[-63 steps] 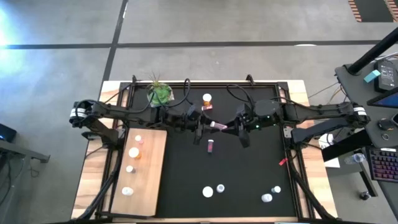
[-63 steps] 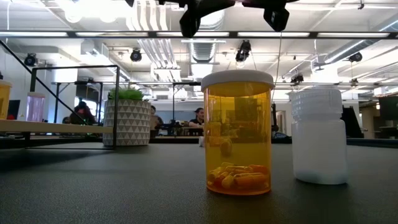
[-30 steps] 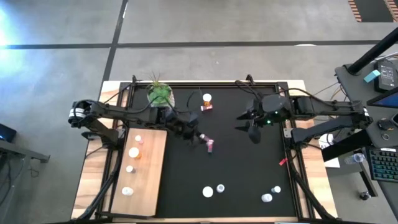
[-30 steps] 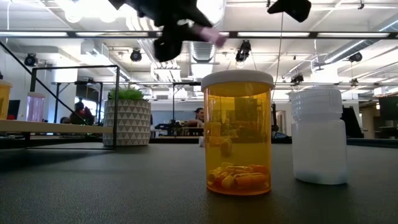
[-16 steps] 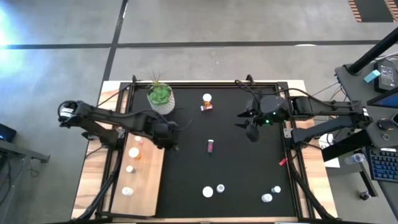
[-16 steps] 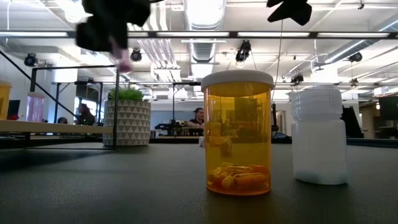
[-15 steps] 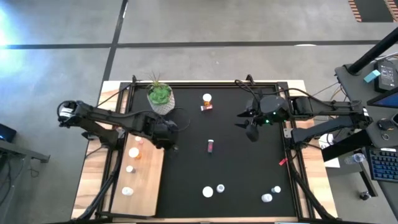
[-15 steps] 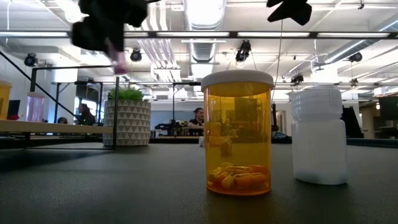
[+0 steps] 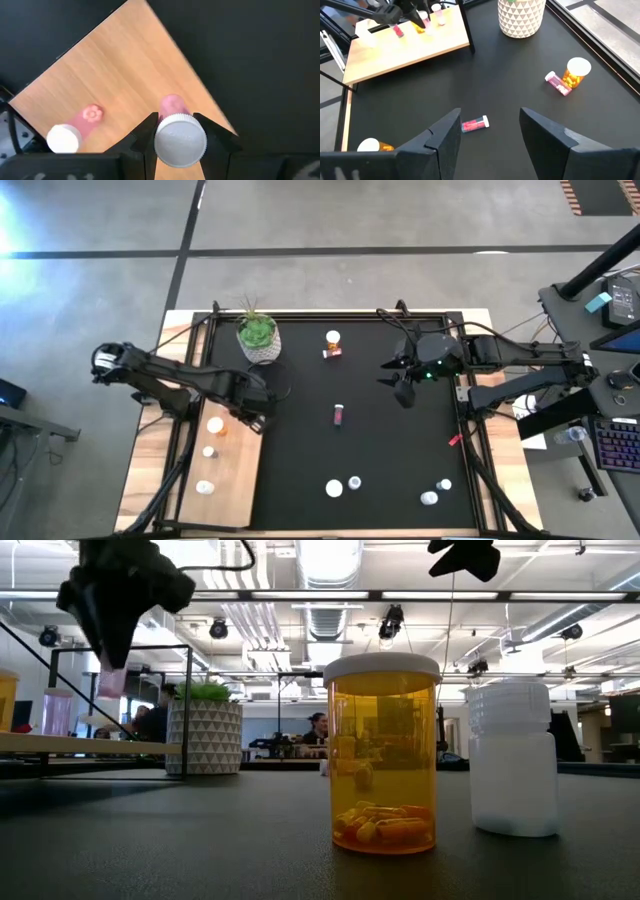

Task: Pick and place medicine bottles onto shelf by color
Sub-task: Put the right pink pill bottle on the shelf aligned with the other pink pill bottle

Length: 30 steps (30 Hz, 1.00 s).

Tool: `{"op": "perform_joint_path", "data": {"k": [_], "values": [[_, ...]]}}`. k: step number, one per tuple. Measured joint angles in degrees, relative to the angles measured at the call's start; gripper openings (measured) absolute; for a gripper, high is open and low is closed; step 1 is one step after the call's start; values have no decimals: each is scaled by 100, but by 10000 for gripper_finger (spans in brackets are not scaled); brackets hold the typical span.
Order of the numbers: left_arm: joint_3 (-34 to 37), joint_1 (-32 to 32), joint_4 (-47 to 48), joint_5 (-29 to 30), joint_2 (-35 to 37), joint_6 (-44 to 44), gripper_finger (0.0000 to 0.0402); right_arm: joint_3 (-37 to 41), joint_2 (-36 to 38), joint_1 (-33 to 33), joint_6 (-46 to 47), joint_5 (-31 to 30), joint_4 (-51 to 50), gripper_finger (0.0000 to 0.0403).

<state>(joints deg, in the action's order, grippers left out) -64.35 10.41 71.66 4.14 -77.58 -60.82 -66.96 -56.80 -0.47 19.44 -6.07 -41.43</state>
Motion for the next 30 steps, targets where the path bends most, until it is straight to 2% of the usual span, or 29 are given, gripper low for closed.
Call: {"op": "perform_joint_path", "data": {"k": [12, 19, 30], "values": [[839, -67, -153, 233, 109, 324, 93, 2, 0, 0, 2, 0, 2, 189], [1294, -67, -878, 412, 615, 309, 93, 2, -2, 0, 2, 0, 6, 189], [1945, -67, -876, 439, 1399, 267, 93, 4, -2, 0, 2, 0, 11, 189]]}}
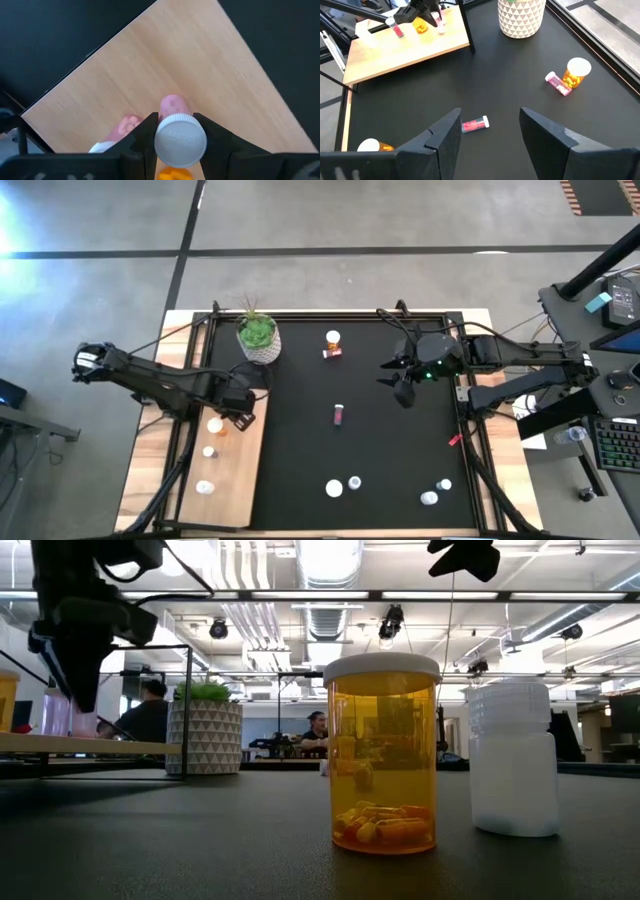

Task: Pick and place medicine bottles onto shelf by color
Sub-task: Put the right pink pill bottle on the shelf aligned with the other pink pill bottle

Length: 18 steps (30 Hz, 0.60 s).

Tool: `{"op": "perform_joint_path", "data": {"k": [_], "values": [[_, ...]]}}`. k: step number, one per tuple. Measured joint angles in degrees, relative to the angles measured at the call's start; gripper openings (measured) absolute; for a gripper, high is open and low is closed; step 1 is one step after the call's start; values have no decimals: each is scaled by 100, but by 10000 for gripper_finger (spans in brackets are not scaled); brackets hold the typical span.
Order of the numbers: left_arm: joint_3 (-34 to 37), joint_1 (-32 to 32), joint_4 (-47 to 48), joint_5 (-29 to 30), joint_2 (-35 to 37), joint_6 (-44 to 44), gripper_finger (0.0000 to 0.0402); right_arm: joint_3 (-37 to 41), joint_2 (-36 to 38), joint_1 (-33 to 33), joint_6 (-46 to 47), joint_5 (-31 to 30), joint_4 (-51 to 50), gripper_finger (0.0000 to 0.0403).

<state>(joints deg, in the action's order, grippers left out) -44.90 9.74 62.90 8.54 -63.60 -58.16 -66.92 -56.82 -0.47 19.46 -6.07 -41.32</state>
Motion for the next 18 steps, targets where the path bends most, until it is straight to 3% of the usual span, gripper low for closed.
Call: {"op": "perform_joint_path", "data": {"k": [12, 18], "values": [[218, 0, -156, 26, 279, 3, 95, 0, -2, 0, 0, -1, 2, 189], [213, 0, -253, 45, 105, 7, 130, 0, -2, 0, 0, -2, 2, 189]]}}
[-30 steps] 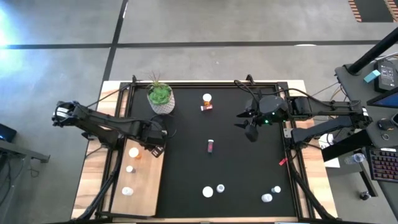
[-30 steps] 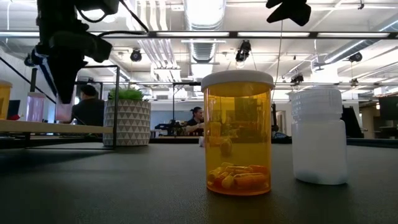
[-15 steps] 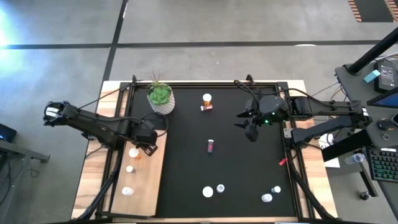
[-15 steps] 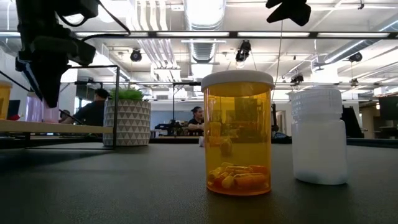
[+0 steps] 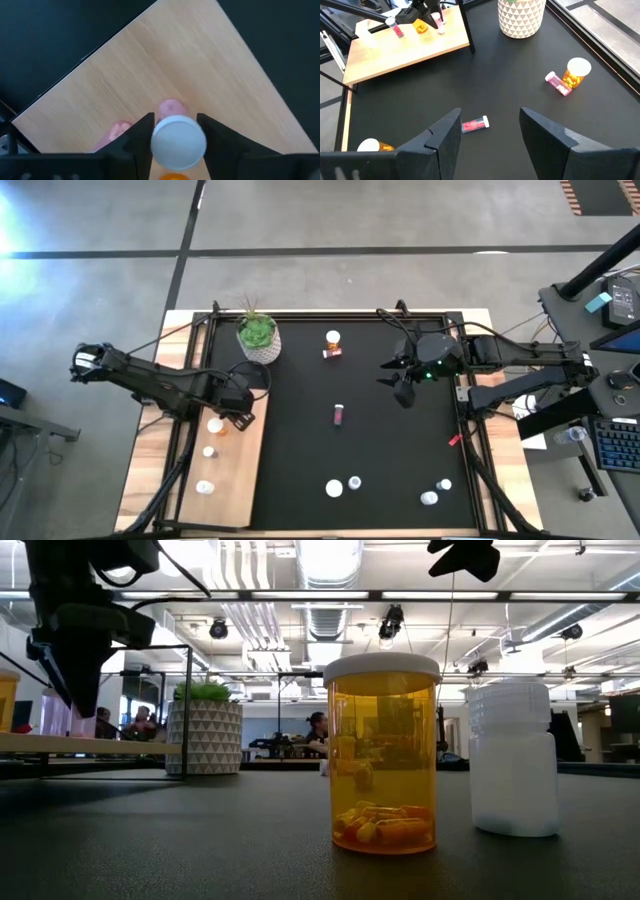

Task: Pick and place medicine bottles onto shelf by color
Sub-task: Put the right pink pill bottle on the shelf aligned with the other pink pill bottle, then put the pink pill bottle on the shelf aligned with the other pink pill bottles

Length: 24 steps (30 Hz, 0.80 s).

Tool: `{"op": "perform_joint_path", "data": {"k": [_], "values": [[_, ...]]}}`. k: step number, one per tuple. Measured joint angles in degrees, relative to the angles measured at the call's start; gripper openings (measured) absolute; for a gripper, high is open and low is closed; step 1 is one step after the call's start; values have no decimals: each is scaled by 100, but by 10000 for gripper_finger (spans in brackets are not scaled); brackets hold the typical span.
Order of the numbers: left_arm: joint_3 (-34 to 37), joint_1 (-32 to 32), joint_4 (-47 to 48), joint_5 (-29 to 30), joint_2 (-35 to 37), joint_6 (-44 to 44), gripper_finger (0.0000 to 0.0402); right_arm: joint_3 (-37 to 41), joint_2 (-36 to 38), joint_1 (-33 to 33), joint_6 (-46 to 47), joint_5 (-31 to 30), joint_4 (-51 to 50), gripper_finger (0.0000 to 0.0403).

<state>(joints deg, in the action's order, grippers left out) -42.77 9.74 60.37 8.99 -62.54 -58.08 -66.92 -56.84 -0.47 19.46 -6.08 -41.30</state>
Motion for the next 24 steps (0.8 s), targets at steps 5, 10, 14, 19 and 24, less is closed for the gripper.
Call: {"op": "perform_joint_path", "data": {"k": [5, 10, 14, 19, 24], "values": [[-98, 0, -3, -52, 4, -9, 156, 0, 0, 0, 0, 0, 0, 189], [-298, -2, 77, -106, 52, -11, 173, 0, 0, 0, 0, 2, 1, 189], [-542, -2, 432, -139, 57, -7, 180, 0, 0, 0, 0, 1, 1, 189], [-1022, -2, 1153, -125, 57, -9, 180, 0, 0, 0, 0, 1, 1, 189], [-1678, -2, 1376, -91, 59, 13, 180, 0, 0, 0, 0, 2, 2, 189]]}}
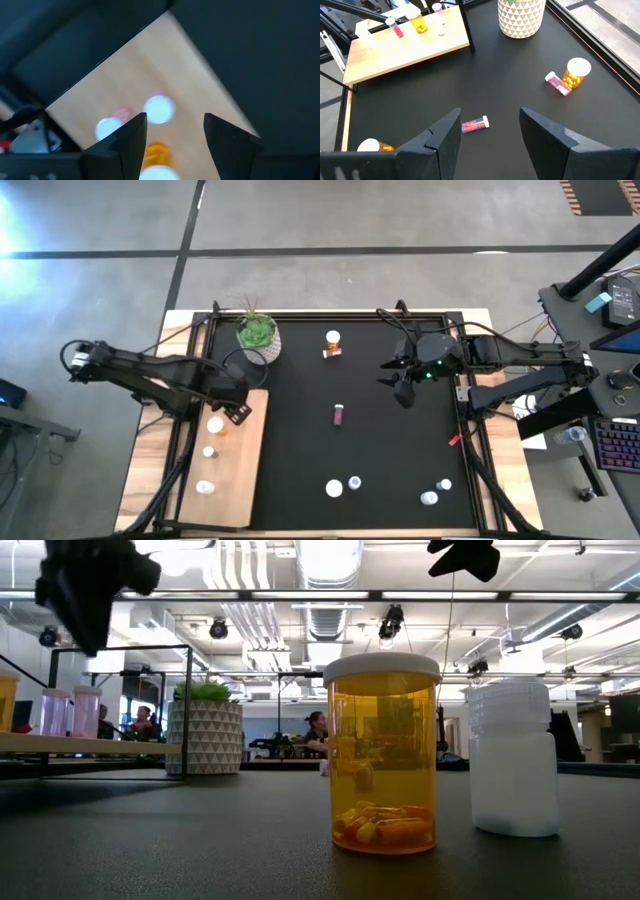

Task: Pick and place medicine bottles onto shelf by color
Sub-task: Put the pink pill bottle on the shelf aligned with the other pink pill bottles

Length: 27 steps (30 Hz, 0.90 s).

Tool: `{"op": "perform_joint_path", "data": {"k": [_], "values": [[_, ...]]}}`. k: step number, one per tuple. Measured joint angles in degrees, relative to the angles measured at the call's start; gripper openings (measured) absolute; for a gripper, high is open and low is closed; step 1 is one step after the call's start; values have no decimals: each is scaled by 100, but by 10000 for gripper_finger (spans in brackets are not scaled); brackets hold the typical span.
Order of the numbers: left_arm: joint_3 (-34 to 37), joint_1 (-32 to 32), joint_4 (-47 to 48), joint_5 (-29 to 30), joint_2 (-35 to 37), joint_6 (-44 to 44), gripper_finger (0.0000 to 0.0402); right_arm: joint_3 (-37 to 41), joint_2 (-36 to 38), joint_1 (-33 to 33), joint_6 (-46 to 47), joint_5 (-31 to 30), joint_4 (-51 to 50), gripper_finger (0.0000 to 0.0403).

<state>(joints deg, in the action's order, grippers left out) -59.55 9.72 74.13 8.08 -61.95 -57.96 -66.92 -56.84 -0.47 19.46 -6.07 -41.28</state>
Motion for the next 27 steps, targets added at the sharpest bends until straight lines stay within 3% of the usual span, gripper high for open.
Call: {"op": "perform_joint_path", "data": {"k": [5, 11, 18, 27], "values": [[-969, 12, -92, 2, -159, 19, 180, 0, 0, 0, 0, 0, -3, 189], [-1863, 11, -1007, 470, -597, 865, 180, 0, 0, 0, 0, -1, -2, 189], [-2298, 2, -2677, 595, -1422, 2030, 180, 0, 0, 0, 0, 0, 0, 189], [-2417, -99, -3692, 884, -1846, 2082, 180, 0, 0, 0, -245, -12, 8, 189]]}}
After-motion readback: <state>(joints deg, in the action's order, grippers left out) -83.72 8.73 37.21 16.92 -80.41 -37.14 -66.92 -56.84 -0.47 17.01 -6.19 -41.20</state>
